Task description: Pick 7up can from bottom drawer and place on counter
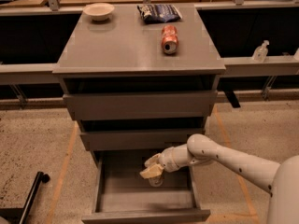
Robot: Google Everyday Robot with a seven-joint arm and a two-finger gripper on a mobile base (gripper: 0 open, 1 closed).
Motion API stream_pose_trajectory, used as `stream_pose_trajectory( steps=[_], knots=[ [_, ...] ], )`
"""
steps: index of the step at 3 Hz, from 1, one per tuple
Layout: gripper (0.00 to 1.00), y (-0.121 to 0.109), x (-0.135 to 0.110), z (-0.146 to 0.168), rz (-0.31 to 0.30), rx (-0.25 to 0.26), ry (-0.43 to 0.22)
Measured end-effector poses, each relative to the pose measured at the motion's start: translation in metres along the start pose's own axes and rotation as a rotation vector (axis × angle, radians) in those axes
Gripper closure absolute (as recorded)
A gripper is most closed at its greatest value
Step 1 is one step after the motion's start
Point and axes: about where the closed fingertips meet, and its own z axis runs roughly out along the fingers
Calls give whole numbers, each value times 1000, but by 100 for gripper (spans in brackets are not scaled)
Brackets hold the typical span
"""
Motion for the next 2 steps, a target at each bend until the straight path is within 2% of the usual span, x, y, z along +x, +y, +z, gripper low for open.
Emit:
stream_pose_trajectory(
  steps=[1,2],
  knots=[
    [100,27,-45,-48,-81,-46,-93],
    [100,37,-83,-92,-123,-52,-134]
  ],
)
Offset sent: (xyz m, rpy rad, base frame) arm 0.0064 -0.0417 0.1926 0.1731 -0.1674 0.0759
